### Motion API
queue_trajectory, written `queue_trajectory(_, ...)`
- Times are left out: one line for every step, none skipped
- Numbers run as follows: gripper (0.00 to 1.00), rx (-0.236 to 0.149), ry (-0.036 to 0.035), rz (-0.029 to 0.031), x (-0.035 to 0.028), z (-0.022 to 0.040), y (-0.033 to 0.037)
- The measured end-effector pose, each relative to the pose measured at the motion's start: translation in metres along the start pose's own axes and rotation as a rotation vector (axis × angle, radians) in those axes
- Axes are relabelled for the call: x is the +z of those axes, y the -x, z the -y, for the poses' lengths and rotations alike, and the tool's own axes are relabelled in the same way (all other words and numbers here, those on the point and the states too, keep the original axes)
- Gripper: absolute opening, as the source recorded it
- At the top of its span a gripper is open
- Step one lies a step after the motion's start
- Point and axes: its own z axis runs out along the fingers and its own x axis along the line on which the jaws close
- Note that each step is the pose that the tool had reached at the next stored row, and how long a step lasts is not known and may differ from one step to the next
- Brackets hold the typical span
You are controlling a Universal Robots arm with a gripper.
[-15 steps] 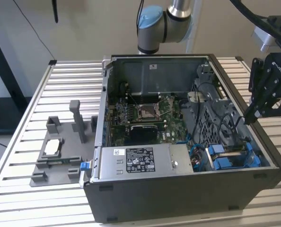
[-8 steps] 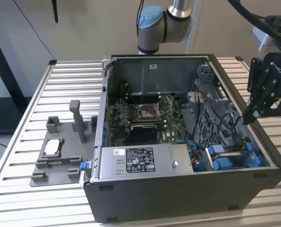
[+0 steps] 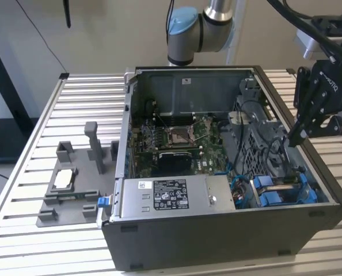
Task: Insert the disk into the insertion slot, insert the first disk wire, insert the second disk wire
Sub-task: 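Insert the second disk wire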
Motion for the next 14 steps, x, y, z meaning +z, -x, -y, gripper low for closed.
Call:
queue_trajectory(0.16, 0.0, -0.0008, 0.0048, 0.0002, -0.0014, 0.0014)
queue_trajectory(0.16, -0.001, -0.0014, 0.0104, 0.0004, -0.0026, 0.0028)
queue_trajectory(0.16, -0.001, -0.002, 0.0161, 0.0006, -0.0039, 0.0041)
queue_trajectory(0.16, -0.001, -0.0025, 0.0213, 0.0007, -0.005, 0.0053)
queue_trajectory(0.16, -0.002, -0.0032, 0.0269, 0.0009, -0.0063, 0.0067)
queue_trajectory(0.16, -0.002, -0.0037, 0.0315, 0.0011, -0.0076, 0.0081)
queue_trajectory(0.16, -0.002, -0.0041, 0.0342, 0.0012, -0.0093, 0.0091)
queue_trajectory(0.16, -0.002, -0.0044, 0.0352, 0.0012, -0.0108, 0.0099)
queue_trajectory(0.16, -0.002, -0.0045, 0.0352, 0.0008, -0.0123, 0.0106)
queue_trajectory(0.16, -0.002, -0.0045, 0.0351, 0.0, -0.0135, 0.0109)
queue_trajectory(0.16, -0.002, -0.0045, 0.0351, -0.0015, -0.0145, 0.0111)
queue_trajectory(0.16, -0.002, -0.0045, 0.0343, -0.0032, -0.0151, 0.0113)
queue_trajectory(0.16, -0.002, -0.0048, 0.0298, -0.0042, -0.0159, 0.0115)
queue_trajectory(0.16, -0.002, -0.0053, 0.0216, -0.0046, -0.0168, 0.0114)
